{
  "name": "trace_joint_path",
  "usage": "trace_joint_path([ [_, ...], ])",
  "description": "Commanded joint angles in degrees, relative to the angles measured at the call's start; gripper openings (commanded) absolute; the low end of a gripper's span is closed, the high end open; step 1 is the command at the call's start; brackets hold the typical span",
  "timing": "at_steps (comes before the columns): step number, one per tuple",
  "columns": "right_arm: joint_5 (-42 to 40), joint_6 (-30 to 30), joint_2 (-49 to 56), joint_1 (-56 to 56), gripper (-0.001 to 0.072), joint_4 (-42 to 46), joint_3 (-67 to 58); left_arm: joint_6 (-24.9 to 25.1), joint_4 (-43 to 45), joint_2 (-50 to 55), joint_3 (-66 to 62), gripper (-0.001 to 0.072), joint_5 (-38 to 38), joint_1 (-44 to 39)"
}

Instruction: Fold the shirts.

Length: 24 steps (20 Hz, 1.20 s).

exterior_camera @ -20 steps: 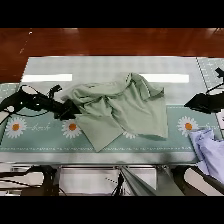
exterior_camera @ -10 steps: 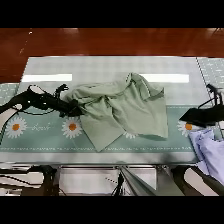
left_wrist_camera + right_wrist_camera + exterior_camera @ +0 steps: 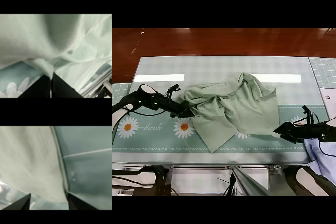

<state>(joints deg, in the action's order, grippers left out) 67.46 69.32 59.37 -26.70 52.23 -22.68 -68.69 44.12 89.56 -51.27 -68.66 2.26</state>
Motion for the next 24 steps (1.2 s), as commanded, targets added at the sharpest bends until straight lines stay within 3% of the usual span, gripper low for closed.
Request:
trace_joint_path([
  [1,-9.66,1.55,0.00,0.02,0.0535,-5.99,4.74,0.13,-0.46,-0.28,-0.09,0.0022,-0.22,0.04],
  [2,-10.08,1.40,0.00,0.02,0.0501,-6.67,5.09,0.15,-0.46,-0.28,-0.09,0.0022,0.04,0.04],
  [4,-10.01,0.24,-0.02,0.02,0.0273,-7.52,5.05,0.13,-0.48,-0.31,-0.57,0.0022,0.02,0.04],
  [5,-9.35,-1.46,-0.02,0.02,0.0101,-9.01,5.03,0.15,-0.48,-0.37,-1.27,0.0022,-0.46,0.04],
  [6,-7.82,-4.31,-0.02,0.02,0.0036,-10.78,4.52,0.15,-0.48,-0.74,-2.29,0.0021,-1.25,0.04],
  [9,1.90,-11.32,-0.02,0.02,0.0035,-14.95,-2.34,0.83,-0.48,-6.40,-6.75,0.0020,-1.36,0.04],
  [13,8.66,-11.37,-3.43,0.02,0.0035,-17.42,-22.82,1.62,-0.48,-21.44,-19.47,0.0020,-1.31,0.07],
  [16,1.79,-7.76,-6.84,-0.04,0.0035,-23.08,-42.84,2.34,-0.42,-32.79,-33.42,0.0021,4.09,0.24],
  [20,-11.76,-2.01,-8.17,-0.04,0.0035,-22.51,-69.96,3.54,4.20,-43.67,-48.89,0.0021,21.70,0.48],
  [22,-12.61,4.44,-8.17,-0.04,0.0034,-19.28,-80.39,3.04,10.84,-47.06,-54.27,0.0020,22.36,0.46],
  [24,-10.67,9.46,-8.20,-0.04,0.0034,-15.82,-88.41,-3.13,15.93,-50.12,-57.29,0.0020,19.76,0.46],
])
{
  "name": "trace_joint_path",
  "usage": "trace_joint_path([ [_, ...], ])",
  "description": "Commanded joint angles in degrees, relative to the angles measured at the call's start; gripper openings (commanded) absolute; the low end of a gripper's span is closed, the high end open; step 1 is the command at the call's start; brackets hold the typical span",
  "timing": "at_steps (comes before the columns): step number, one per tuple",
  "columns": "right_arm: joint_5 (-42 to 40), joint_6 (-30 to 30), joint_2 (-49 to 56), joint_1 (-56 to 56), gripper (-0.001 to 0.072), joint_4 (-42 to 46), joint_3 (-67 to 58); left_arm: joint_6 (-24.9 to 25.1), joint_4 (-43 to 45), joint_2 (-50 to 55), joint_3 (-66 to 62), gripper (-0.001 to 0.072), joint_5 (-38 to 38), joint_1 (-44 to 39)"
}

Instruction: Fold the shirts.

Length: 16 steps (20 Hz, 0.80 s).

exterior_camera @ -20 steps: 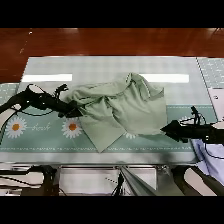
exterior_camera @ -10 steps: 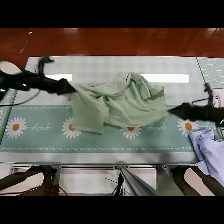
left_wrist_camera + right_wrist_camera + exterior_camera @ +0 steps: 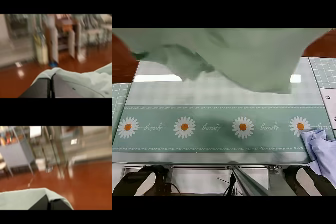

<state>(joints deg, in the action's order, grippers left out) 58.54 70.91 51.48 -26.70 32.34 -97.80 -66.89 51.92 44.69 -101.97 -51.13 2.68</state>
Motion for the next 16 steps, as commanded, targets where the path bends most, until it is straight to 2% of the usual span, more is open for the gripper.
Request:
trace_joint_path([
  [1,0.76,10.12,-0.37,-0.02,0.0035,6.58,-16.85,-7.65,10.62,-6.78,-7.74,0.0020,-0.72,0.04],
  [5,12.74,16.02,-5.44,-0.02,0.0034,22.91,-20.57,-17.31,20.46,-11.72,-10.08,0.0020,-18.60,0.07],
  [9,30.45,14.60,-7.89,-0.02,0.0033,38.29,-20.57,-18.43,25.38,-11.56,-10.05,0.0020,-37.20,0.07],
  [14,44.89,12.20,-3.50,0.02,0.0032,39.58,-20.50,-18.47,26.10,-4.98,-10.05,0.0020,-52.63,0.04],
  [16,46.38,12.09,-0.55,0.02,0.0032,36.28,-17.62,-17.90,25.88,-0.68,-9.22,0.0021,-54.38,0.04],
])
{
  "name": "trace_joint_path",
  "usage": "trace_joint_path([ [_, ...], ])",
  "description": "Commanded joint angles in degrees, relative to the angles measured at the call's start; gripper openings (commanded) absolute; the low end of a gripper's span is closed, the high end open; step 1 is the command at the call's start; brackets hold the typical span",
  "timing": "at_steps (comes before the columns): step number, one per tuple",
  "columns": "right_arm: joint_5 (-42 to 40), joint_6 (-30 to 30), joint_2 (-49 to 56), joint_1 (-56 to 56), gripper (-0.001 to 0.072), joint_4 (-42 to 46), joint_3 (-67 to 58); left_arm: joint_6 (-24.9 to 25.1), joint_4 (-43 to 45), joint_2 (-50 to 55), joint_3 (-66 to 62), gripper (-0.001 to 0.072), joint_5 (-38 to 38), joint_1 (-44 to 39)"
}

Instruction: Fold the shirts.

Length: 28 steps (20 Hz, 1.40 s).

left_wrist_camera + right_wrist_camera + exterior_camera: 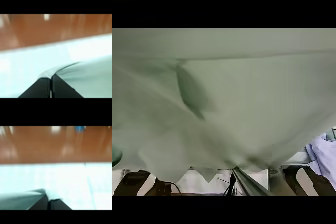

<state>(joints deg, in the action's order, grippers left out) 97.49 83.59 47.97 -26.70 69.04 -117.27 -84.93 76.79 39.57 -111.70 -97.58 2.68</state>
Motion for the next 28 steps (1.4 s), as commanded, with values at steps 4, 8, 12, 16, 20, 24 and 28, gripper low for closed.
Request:
trace_joint_path([
  [4,8.07,-0.96,9.77,0.02,0.0032,-2.08,15.19,0.98,0.28,15.61,3.10,0.0022,-6.99,-0.22],
  [8,0.57,-0.22,21.14,2.67,0.0032,-1.68,20.55,4.17,-3.61,30.29,5.14,0.0022,1.68,-0.20],
  [12,-14.82,-1.36,32.98,13.46,0.0033,8.26,20.55,4.79,-9.42,45.33,5.11,0.0022,10.34,-0.20],
  [16,-36.63,2.80,41.11,17.09,0.0033,8.39,20.55,4.79,-9.60,54.36,5.11,0.0022,21.03,-0.20],
  [20,-44.41,6.12,47.80,17.09,0.0033,4.20,20.55,4.74,-10.01,60.48,5.11,0.0022,33.29,-0.52],
  [24,-41.11,6.10,53.62,17.22,0.0033,0.63,20.55,4.76,-9.97,66.49,5.11,0.0022,35.01,-2.40],
  [28,-35.36,4.50,54.16,16.83,0.0033,0.57,20.55,4.74,-9.44,68.32,4.94,0.0022,29.64,-2.43],
])
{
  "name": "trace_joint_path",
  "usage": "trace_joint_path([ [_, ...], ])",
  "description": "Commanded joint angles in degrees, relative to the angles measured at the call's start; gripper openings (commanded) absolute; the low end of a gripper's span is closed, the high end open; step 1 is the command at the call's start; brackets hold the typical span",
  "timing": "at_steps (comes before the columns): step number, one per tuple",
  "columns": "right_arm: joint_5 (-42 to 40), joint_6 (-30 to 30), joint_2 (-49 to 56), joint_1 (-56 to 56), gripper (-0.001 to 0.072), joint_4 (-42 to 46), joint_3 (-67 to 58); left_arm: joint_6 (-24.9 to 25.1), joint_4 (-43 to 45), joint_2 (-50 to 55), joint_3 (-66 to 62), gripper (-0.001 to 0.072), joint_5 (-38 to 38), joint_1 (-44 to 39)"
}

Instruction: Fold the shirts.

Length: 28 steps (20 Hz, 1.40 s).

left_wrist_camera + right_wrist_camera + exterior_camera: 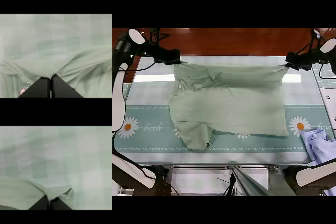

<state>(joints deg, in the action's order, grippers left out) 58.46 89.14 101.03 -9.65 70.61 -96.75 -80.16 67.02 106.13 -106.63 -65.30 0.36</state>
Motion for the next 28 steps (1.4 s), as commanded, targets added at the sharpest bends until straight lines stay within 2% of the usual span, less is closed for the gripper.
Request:
trace_joint_path([
  [1,6.60,-1.90,0.44,-0.48,0.0033,-1.03,0.02,-0.02,0.35,1.62,-0.61,0.0022,-7.23,0.44],
  [4,19.96,-5.68,-1.49,-0.96,0.0033,1.05,0.02,0.00,1.11,1.55,-1.33,0.0022,-25.09,2.56],
  [5,23.82,-5.88,-1.49,-0.96,0.0033,2.91,0.04,-0.02,1.33,1.92,-1.29,0.0021,-28.63,3.17],
  [7,27.34,-5.81,-0.96,-0.96,0.0033,5.64,0.15,-0.07,1.33,2.80,-1.20,0.0022,-29.88,3.54],
  [13,27.96,-4.07,-0.37,-0.83,0.0034,5.14,0.35,-1.57,1.31,4.09,-1.20,0.0023,-29.83,2.69],
  [14,27.98,-4.13,-0.37,-0.83,0.0112,3.96,0.35,-1.57,1.31,4.07,-1.20,0.0066,-29.92,2.71],
  [15,28.28,-5.25,-0.39,-0.83,0.0329,2.08,0.33,-1.55,1.31,3.98,-1.25,0.0197,-30.45,2.73],
  [16,29.90,-7.96,-0.44,-0.85,0.0423,-0.07,0.33,-1.53,1.33,3.82,-1.29,0.0324,-31.47,2.84],
  [17,32.52,-9.11,-0.57,-0.90,0.0423,0.02,0.33,-1.51,1.36,3.65,-1.44,0.0351,-33.51,3.08],
  [19,38.60,-9.07,-1.95,-1.09,0.0423,6.86,0.33,-1.40,1.38,2.43,-1.46,0.0350,-37.83,4.33],
  [20,39.04,-7.39,-3.52,-1.84,0.0423,9.75,0.39,-1.36,1.29,1.20,-1.46,0.0350,-39.06,5.18],
  [23,37.11,-7.96,-11.06,-6.75,0.0427,10.25,5.27,0.11,1.07,-5.55,0.24,0.0351,-38.93,8.13],
  [24,35.58,-8.74,-14.12,-9.44,0.0461,8.92,9.14,0.15,1.03,-8.37,2.82,0.0352,-38.16,9.25],
  [25,33.83,-10.12,-16.74,-12.20,0.0506,6.45,13.53,-0.09,0.33,-11.21,6.62,0.0431,-36.70,10.14],
  [26,31.80,-11.76,-19.26,-15.19,0.0529,2.80,18.73,-0.44,-1.55,-14.36,11.96,0.0546,-35.39,10.75],
  [28,28.28,-14.43,-22.82,-19.78,0.0538,-3.08,28.24,-0.39,-3.50,-20.37,24.46,0.0558,-31.30,10.71],
])
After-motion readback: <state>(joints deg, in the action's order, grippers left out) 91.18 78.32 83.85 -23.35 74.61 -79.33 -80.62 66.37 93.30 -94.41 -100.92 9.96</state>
